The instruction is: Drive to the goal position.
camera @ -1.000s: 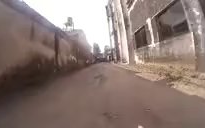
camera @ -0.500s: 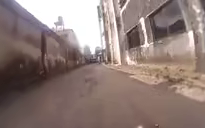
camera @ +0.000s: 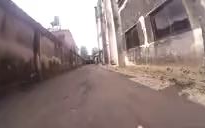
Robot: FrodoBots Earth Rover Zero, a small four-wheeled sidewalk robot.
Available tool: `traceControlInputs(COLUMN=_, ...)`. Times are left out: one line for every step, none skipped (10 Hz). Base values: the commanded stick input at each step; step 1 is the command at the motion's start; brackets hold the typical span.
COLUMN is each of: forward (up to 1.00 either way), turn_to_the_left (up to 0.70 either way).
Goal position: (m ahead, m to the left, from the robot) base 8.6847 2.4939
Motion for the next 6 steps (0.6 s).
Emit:
traceControlInputs(forward=0.7, turn_to_the_left=0.0)
traceControlInputs(forward=0.7, turn_to_the_left=0.0)
traceControlInputs(forward=0.7, turn_to_the_left=0.0)
traceControlInputs(forward=0.7, turn_to_the_left=0.0)
traceControlInputs(forward=0.7, turn_to_the_left=0.0)
traceControlInputs(forward=0.7, turn_to_the_left=0.0)
